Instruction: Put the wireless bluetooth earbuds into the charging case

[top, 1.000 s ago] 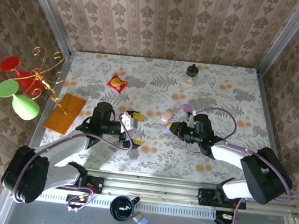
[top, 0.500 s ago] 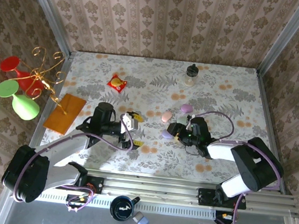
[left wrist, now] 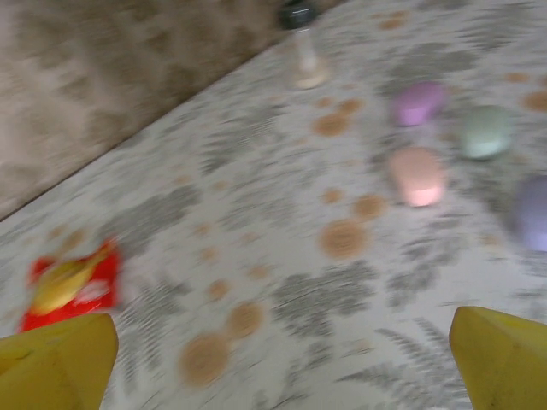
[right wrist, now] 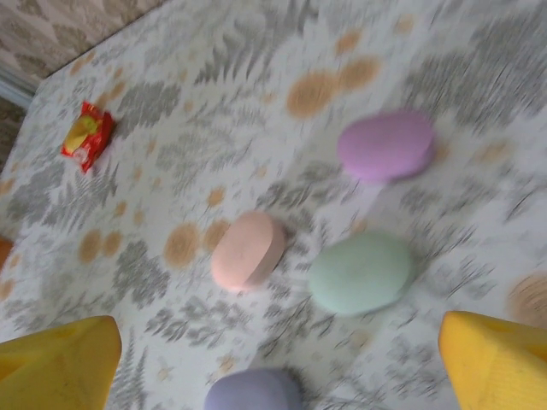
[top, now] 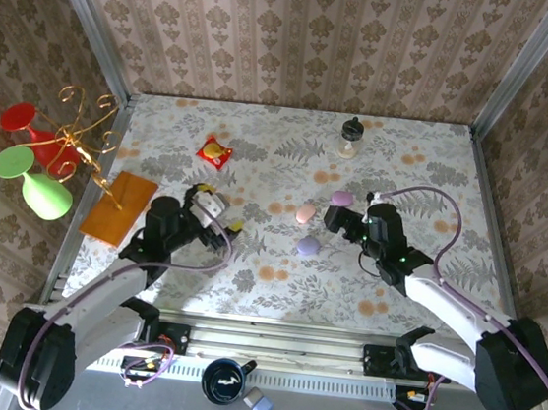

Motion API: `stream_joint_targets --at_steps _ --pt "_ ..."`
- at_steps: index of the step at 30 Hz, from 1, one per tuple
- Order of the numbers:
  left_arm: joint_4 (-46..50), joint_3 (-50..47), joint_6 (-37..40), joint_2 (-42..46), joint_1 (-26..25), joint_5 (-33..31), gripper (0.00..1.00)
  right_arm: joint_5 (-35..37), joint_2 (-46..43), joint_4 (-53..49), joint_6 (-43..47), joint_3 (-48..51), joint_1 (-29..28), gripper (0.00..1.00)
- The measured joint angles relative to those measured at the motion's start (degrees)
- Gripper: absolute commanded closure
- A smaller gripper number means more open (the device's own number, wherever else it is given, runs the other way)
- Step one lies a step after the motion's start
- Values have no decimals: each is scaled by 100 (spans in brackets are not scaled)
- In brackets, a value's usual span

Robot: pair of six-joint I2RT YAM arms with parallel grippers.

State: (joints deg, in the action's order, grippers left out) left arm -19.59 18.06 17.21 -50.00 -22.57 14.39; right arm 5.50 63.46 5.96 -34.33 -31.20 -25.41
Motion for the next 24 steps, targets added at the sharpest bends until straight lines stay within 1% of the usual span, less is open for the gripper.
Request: stream_joint_targets --at_steps 5,7,9,12,14,19,21,24 --pt "-275 -533 -402 575 472 -1182 0 1036 -105 26 1360 -59 70 0" --pt "-422 -662 -485 584 651 -1491 0 1338 9 199 1827 -48 205 0" --pt "-625 -780 -575 474 859 -1672 0 1416 184 319 2114 -48 481 0" --pt "-1008 -844 -699 4 1189 -1816 0 1478 380 553 2586 -24 901 0" --pt "-1307 -844 -772 -415 1390 -1832 0 1493 417 1005 2874 125 1147 0" --pt "-2033 -772 -905 -1572 1674 -1829 0 1207 748 1934 3038 520 1814 0" --pt "-2229 -654 -938 -1989 1725 -1832 0 1058 970 2282 3080 660 1965 0" --pt "-2581 -391 -1001 -2551 1808 -1829 0 776 1303 2632 3167 758 2002 0"
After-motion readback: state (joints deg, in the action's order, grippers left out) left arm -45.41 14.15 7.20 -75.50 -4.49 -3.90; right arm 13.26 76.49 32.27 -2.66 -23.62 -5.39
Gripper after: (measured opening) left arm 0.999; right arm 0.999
